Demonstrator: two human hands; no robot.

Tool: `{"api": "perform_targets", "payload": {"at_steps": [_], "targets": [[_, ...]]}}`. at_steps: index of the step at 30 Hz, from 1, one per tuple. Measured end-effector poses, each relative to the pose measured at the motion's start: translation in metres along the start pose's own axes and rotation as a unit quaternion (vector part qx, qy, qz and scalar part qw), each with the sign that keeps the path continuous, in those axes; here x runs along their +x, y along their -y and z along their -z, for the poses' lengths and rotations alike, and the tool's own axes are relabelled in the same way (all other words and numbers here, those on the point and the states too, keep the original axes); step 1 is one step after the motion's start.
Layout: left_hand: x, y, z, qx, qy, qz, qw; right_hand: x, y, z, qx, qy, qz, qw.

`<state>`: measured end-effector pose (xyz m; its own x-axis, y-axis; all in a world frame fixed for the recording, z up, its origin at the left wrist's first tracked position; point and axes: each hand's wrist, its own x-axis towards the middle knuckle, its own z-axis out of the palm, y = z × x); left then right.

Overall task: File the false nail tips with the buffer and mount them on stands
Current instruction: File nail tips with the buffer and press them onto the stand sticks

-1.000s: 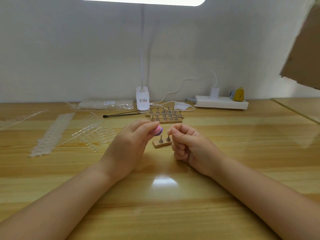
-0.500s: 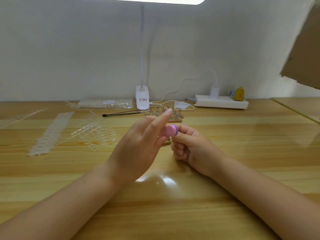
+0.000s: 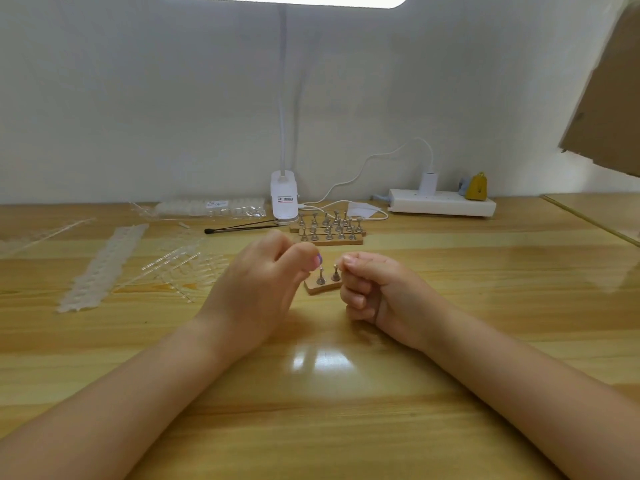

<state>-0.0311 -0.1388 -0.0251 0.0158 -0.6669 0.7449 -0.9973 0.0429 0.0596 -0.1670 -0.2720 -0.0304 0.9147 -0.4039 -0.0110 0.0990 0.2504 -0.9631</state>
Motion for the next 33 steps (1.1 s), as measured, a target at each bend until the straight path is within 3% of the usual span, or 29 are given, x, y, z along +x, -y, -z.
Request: {"api": "perform_targets", "payload": {"at_steps": [4,7,10,14,19,23,28,33], "targets": [[0.007,-0.019,0.001,-0.023,0.0,-0.081,0.996,-0.001,-0.001,-0.002,-0.021,0.015,0.017,1.0],[0.007,-0.016,0.002,-0.011,0.07,0.012,0.997,-0.001,0.0,-0.002,-0.019,0.027,0.011,0.999],[0.002,-0.003,0.003,0.021,0.012,0.001,1.0,-0.001,0.0,-0.001,-0.009,0.02,0.007,1.0],[0.005,-0.016,0.0,-0.096,0.004,-0.064,0.993,-0.001,-0.002,0.0,-0.017,0.025,0.018,0.999],[-0.001,-0.004,-0.005,-0.091,0.023,0.001,0.996,-0.001,-0.001,0.002,0.012,0.036,0.025,0.999],[0.002,-0.009,-0.007,-0.136,-0.021,-0.016,0.99,0.0,-0.003,0.002,0.001,0.035,0.034,0.999],[-0.003,-0.005,-0.009,-0.128,0.018,0.039,0.991,0.0,-0.003,0.002,0.019,0.027,0.037,0.999],[0.003,-0.013,-0.007,-0.141,-0.025,-0.014,0.99,0.0,-0.004,0.001,0.003,0.023,0.039,0.999]]}}
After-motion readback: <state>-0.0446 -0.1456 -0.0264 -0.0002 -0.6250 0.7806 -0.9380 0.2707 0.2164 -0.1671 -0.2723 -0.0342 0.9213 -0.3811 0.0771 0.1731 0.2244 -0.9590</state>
